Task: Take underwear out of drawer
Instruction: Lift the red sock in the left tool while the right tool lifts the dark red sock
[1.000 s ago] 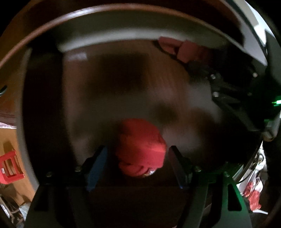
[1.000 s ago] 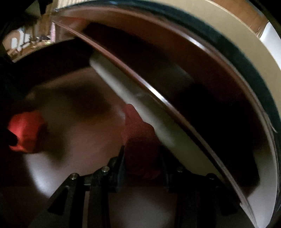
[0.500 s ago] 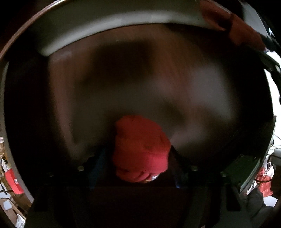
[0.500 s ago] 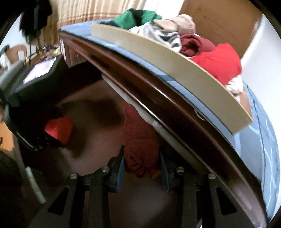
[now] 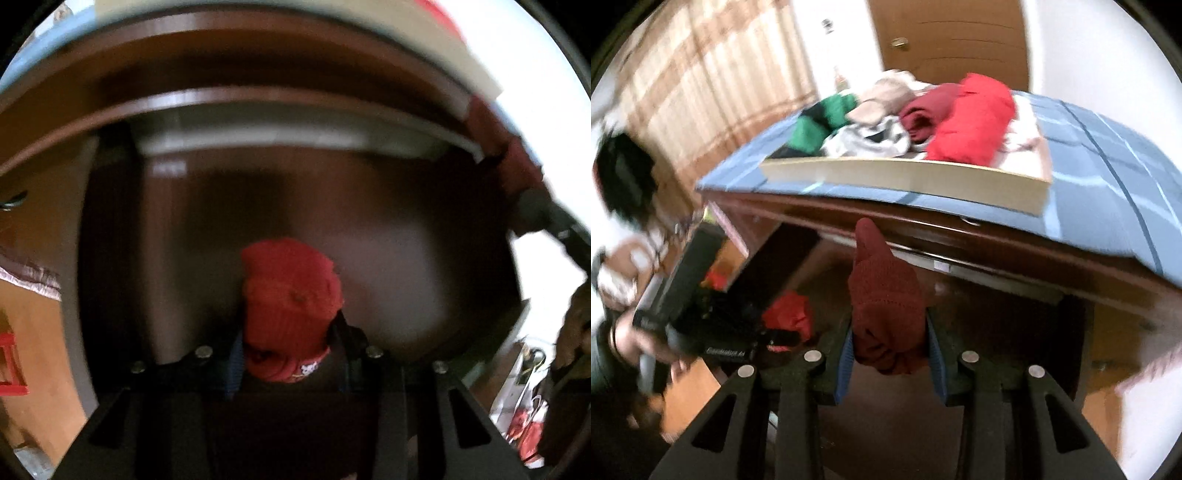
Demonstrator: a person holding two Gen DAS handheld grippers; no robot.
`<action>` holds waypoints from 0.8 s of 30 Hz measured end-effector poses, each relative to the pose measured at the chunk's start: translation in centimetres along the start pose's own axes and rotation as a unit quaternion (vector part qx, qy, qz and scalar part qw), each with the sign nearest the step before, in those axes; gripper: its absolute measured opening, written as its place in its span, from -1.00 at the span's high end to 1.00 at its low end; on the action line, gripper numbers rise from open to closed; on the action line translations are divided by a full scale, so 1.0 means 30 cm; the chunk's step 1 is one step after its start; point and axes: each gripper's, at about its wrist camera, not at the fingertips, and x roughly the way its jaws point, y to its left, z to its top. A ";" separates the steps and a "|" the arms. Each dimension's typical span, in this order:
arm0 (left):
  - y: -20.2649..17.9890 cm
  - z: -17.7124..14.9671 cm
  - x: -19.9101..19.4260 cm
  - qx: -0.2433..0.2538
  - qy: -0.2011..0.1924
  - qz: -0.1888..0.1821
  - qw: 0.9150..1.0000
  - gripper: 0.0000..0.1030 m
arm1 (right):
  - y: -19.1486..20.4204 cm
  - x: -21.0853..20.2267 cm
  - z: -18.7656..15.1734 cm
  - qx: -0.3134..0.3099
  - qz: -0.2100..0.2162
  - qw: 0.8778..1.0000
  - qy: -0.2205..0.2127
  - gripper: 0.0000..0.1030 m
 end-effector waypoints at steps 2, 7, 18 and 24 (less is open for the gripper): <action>-0.008 -0.001 -0.048 0.001 -0.025 0.004 1.000 0.24 | -0.018 -0.020 -0.020 0.036 0.004 0.999 -0.015 0.27; -0.020 0.014 -0.146 -0.001 -0.068 -0.003 0.998 0.24 | -0.034 -0.063 -0.044 0.099 0.017 0.994 -0.044 0.27; -0.117 0.072 -0.261 0.016 -0.153 -0.005 0.988 0.24 | 0.040 -0.174 0.011 0.134 0.026 0.983 -0.120 0.27; -0.183 0.157 -0.350 0.040 -0.201 0.024 0.979 0.24 | 0.050 -0.194 0.091 0.149 0.023 0.976 -0.157 0.27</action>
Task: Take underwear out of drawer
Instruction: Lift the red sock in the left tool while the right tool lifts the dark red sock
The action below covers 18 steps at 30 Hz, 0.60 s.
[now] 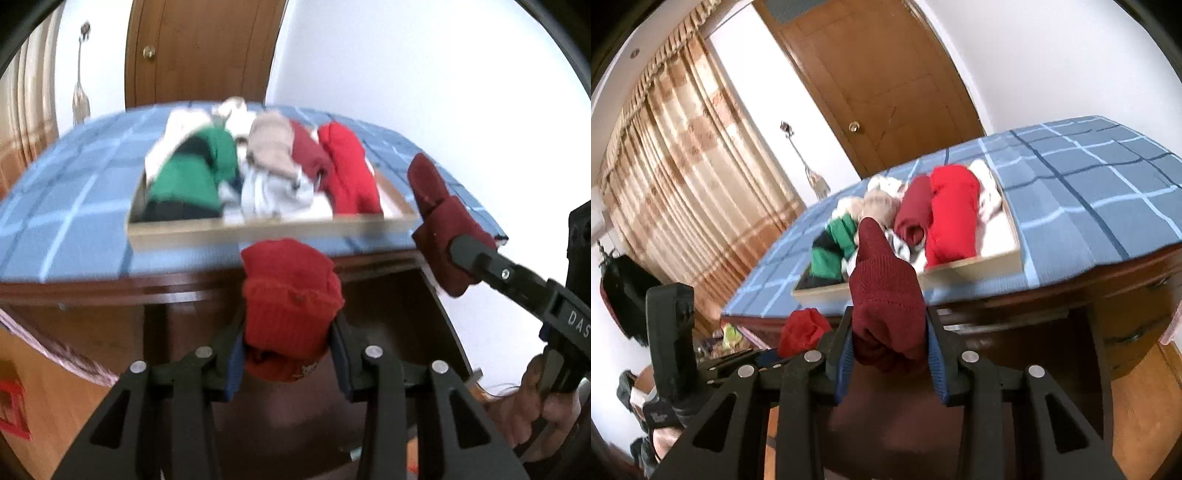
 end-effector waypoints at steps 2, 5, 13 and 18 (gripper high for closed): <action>-0.013 0.041 -0.009 0.007 -0.014 0.010 1.000 0.24 | 0.006 0.006 0.018 0.002 -0.003 1.000 -0.008 0.27; -0.029 0.108 -0.005 0.013 -0.031 0.021 0.999 0.24 | 0.019 0.022 0.048 0.001 -0.011 1.000 -0.019 0.27; -0.016 0.248 0.080 0.012 -0.071 0.079 0.994 0.24 | 0.022 0.106 0.138 0.007 -0.071 0.995 -0.068 0.27; 0.013 0.288 0.132 -0.001 -0.079 0.096 0.992 0.24 | 0.026 0.194 0.159 -0.008 -0.113 0.990 -0.079 0.26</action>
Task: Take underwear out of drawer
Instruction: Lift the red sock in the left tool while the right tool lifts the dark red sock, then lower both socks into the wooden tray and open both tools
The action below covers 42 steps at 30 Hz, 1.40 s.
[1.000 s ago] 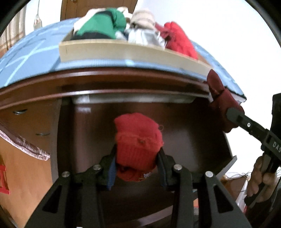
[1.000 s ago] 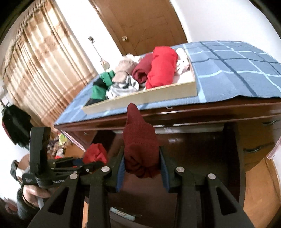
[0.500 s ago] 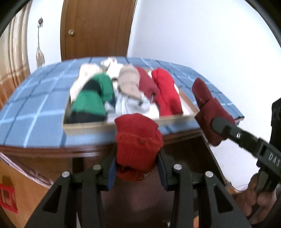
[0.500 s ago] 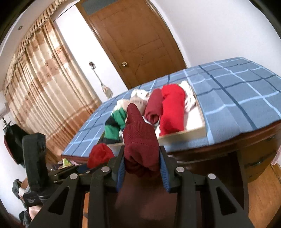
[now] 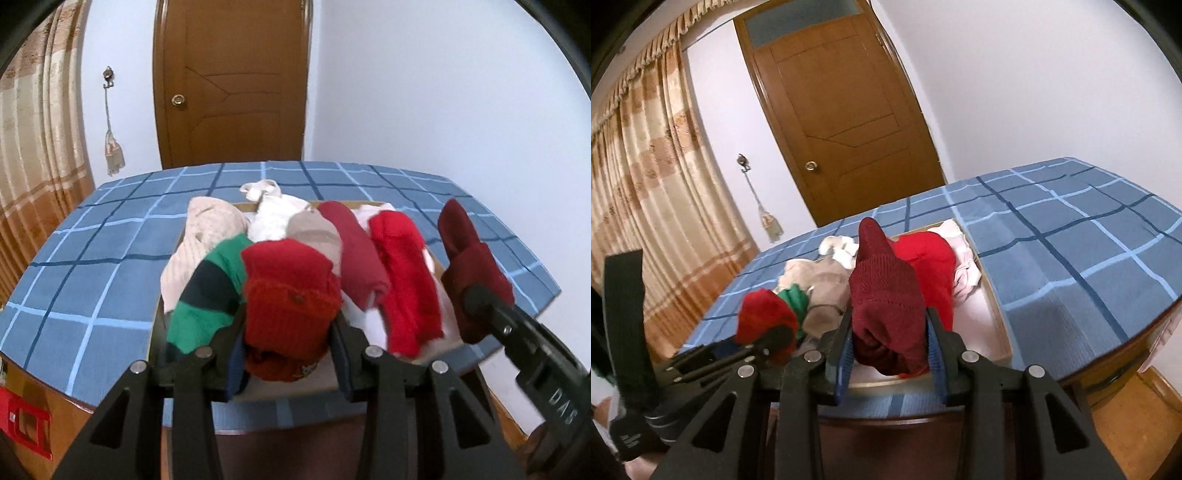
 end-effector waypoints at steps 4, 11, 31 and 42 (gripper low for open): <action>0.015 0.008 0.059 -0.009 0.002 0.007 1.000 0.24 | 0.035 0.057 -0.005 -0.023 -0.018 1.000 0.002 0.26; 0.020 0.005 0.123 -0.010 0.001 0.017 1.000 0.24 | 0.067 0.140 -0.024 -0.067 -0.062 0.996 0.009 0.26; 0.067 0.003 0.153 -0.027 0.041 -0.009 0.999 -0.55 | 0.014 0.204 0.004 -0.027 0.087 0.993 0.078 -0.02; 0.010 -0.011 0.007 0.028 0.001 0.096 0.995 -0.99 | 0.041 0.016 0.013 -0.026 0.094 0.995 0.014 -0.36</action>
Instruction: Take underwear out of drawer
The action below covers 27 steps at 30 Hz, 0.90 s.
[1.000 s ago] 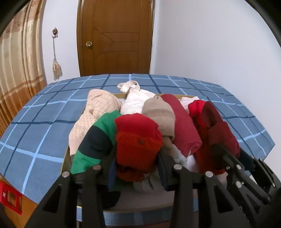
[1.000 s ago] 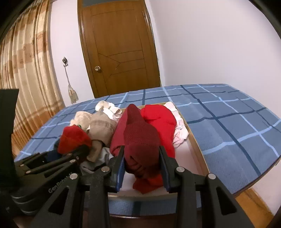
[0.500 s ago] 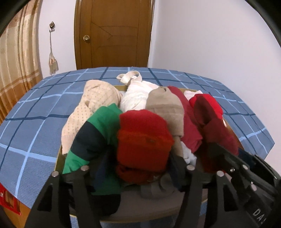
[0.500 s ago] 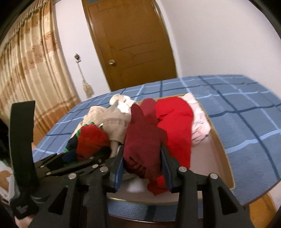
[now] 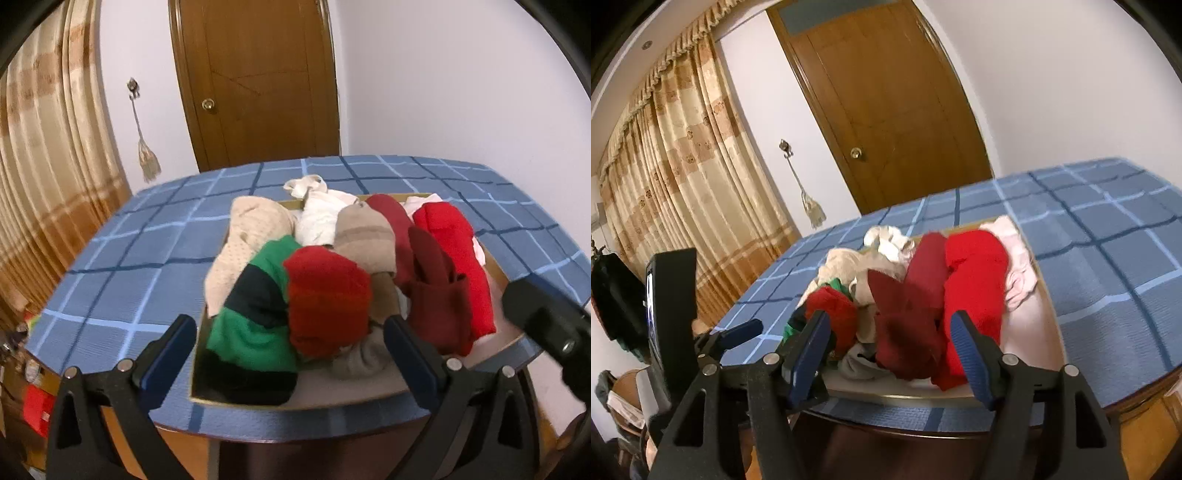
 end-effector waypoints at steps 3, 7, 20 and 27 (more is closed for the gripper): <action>0.010 -0.017 -0.040 -0.014 -0.009 -0.011 1.000 -0.99 | 0.014 -0.050 -0.011 0.006 -0.015 1.000 -0.023 -0.36; 0.020 -0.062 -0.082 -0.038 -0.015 -0.023 0.999 -0.99 | 0.027 -0.108 -0.036 0.005 -0.038 0.998 -0.044 -0.37; -0.007 -0.178 -0.238 -0.051 -0.037 -0.024 0.998 -0.99 | 0.027 -0.279 -0.112 0.002 -0.046 0.996 -0.073 -0.38; -0.017 -0.216 -0.304 -0.041 -0.050 -0.017 0.998 -0.99 | 0.034 -0.350 -0.136 -0.002 -0.049 0.995 -0.088 -0.38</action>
